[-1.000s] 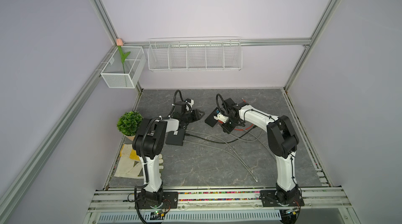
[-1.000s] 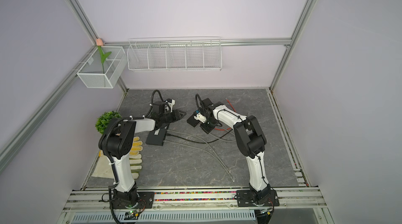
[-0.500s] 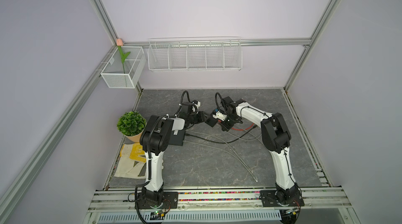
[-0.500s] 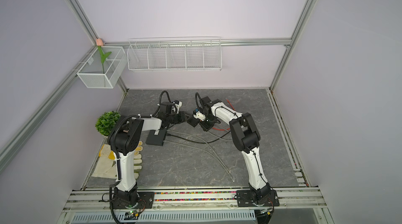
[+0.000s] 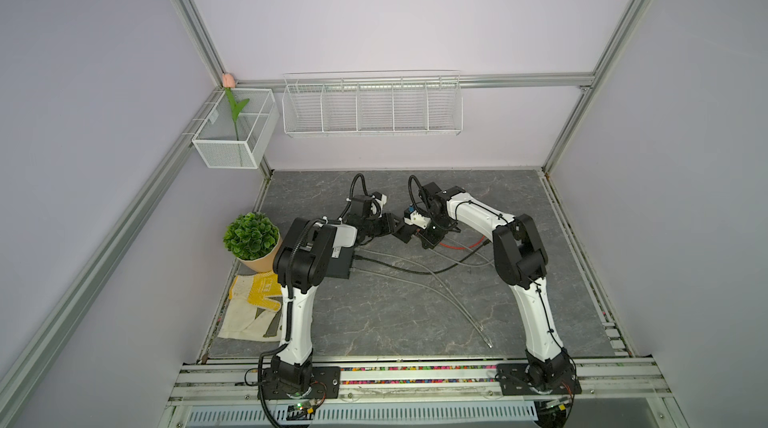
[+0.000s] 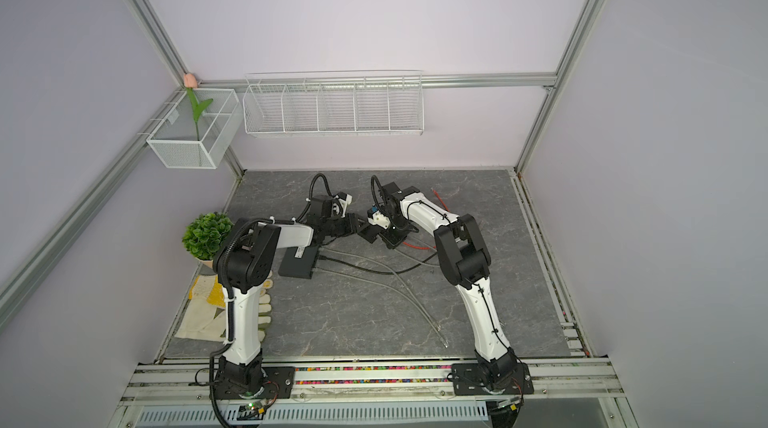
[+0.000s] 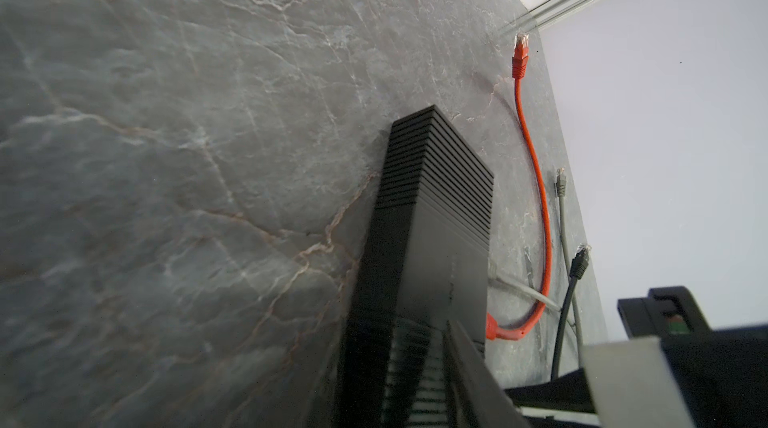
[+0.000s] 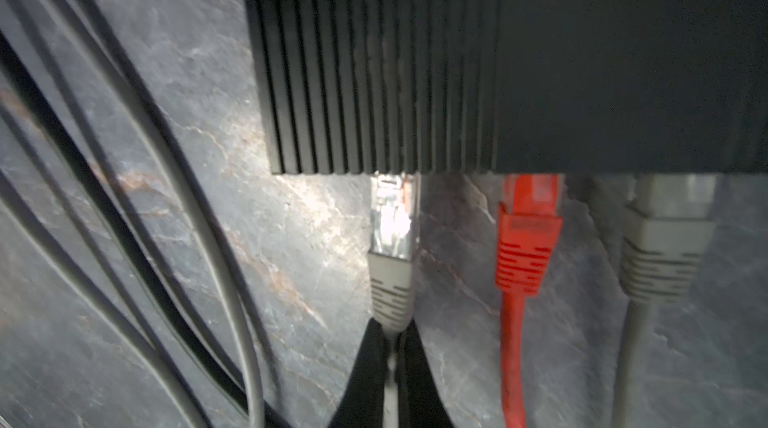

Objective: Insert the plug into the switch port
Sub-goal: 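Carry the grey plug to the box port while the left gripper lifts the box, then push the grey plug into the box port with the right gripper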

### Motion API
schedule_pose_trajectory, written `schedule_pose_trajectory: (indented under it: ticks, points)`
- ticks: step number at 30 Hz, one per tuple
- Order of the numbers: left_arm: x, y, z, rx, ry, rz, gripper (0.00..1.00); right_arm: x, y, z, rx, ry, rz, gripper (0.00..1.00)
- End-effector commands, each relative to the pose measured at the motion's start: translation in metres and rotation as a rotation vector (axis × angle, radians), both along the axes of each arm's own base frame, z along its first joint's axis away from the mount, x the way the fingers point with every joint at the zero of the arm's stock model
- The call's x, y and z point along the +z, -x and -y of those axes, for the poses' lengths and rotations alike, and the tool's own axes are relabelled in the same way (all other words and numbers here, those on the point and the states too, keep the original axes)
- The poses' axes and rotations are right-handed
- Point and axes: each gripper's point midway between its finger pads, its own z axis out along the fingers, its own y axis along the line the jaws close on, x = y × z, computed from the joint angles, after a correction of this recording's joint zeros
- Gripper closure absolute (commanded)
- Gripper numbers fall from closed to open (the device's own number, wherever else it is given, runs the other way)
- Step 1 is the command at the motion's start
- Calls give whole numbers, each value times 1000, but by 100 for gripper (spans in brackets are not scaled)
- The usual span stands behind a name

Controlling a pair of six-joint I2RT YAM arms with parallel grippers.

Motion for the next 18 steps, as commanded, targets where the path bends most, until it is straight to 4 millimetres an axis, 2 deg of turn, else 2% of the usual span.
schedule_pose_trajectory:
  ticks: [1,8,18]
  points:
    - [-2,-2,6,-24,-8,6,60,-4,4,4,16,15,-30,93]
    - [-8,2,9,-35,-6,-4,62,2,3,1,13,-9,-16,93]
    - [-10,5,14,-50,-19,-4,63,1,-7,6,11,19,-4,93]
